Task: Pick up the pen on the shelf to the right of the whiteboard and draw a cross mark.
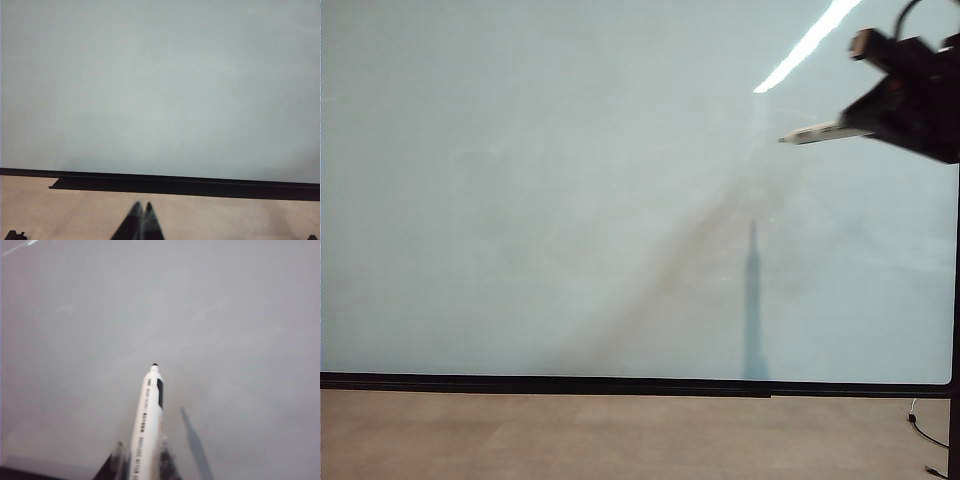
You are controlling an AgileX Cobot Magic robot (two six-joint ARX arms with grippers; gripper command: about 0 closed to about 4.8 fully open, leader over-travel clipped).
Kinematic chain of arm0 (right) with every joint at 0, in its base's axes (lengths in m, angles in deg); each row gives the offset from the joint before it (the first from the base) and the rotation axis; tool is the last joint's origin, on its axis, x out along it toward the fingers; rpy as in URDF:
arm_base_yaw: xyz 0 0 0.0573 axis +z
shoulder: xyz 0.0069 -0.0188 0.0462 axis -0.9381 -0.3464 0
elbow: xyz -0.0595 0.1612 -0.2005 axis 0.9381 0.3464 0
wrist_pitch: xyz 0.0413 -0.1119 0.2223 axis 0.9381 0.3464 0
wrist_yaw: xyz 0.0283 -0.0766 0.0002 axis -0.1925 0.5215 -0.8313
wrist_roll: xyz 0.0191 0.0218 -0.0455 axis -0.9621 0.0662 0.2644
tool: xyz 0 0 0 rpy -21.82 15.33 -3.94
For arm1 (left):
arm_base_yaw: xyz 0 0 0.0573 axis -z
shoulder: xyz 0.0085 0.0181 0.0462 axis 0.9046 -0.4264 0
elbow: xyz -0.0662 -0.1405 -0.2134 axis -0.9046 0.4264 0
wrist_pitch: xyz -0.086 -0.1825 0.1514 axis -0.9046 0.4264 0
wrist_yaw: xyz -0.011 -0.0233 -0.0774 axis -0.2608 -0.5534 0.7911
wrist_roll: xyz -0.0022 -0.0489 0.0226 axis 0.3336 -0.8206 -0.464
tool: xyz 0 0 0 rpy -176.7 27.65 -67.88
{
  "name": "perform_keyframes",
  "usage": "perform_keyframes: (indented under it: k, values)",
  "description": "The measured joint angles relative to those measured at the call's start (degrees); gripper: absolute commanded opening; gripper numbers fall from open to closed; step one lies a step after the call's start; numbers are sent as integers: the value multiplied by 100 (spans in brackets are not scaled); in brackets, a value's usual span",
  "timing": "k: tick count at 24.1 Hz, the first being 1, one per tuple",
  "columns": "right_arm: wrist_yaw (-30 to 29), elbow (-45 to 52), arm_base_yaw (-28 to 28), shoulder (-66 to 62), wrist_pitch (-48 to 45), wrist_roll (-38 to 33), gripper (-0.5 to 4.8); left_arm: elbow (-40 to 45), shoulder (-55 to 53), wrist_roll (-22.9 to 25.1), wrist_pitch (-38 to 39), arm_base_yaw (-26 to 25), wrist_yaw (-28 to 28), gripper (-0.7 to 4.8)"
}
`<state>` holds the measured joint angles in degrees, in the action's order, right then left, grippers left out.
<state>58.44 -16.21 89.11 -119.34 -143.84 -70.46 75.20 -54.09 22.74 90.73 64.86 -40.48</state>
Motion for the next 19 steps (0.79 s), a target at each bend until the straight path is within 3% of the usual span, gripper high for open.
perform_keyframes:
  k: [11,19]
  values:
    - [-433,-1080,789,-1856,-612,-61,-6,0,-2,2,0,0,-2,-5]
    - [-435,-1692,1117,-2730,-809,-107,-5,0,-2,2,0,0,-2,-5]
